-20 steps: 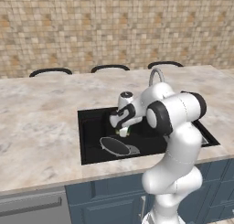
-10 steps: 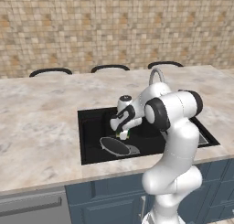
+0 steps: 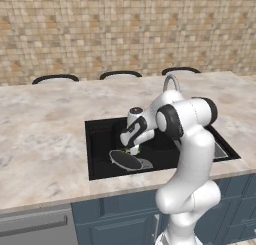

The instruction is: Pick the pan and sponge and place them into the sink. Then turn on the water.

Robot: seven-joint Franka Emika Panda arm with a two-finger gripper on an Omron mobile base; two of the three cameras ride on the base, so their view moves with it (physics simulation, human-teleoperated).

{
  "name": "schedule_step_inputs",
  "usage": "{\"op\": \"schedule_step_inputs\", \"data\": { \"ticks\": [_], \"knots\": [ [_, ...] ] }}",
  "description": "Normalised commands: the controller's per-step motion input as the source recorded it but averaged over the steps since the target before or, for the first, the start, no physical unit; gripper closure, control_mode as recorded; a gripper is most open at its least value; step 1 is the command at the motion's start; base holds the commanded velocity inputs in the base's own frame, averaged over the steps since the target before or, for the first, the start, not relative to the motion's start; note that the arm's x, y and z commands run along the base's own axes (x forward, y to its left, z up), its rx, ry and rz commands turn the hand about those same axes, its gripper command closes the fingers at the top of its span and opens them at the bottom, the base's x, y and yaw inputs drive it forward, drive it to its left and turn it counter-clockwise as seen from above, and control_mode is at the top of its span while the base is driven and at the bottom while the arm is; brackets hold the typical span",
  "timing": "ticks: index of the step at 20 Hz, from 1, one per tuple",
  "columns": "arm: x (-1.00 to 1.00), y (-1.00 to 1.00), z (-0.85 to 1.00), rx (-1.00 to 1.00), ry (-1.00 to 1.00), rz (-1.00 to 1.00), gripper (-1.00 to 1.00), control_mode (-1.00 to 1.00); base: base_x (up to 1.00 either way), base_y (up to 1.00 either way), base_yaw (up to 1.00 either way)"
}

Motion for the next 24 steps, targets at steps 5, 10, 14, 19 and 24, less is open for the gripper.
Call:
{"op": "schedule_step_inputs", "data": {
  "ticks": [5, 10, 14, 19, 24],
  "knots": [
    [0.00, 0.36, -0.20, 0.00, -0.06, -0.13, 1.00, -1.00, 0.00, 0.00, 0.00],
    [0.00, 0.37, -0.29, 0.00, -0.02, -0.13, 1.00, -1.00, 0.00, 0.00, 0.00],
    [0.00, 0.36, -0.35, -0.01, 0.00, -0.13, 1.00, -1.00, 0.00, 0.00, 0.00],
    [0.00, 0.37, -0.25, 0.00, 0.00, -0.13, 1.00, -1.00, 0.00, 0.00, 0.00],
    [-0.03, 0.39, -0.24, -0.01, 0.00, -0.11, 1.00, -1.00, 0.00, 0.00, 0.00]
  ]
}}
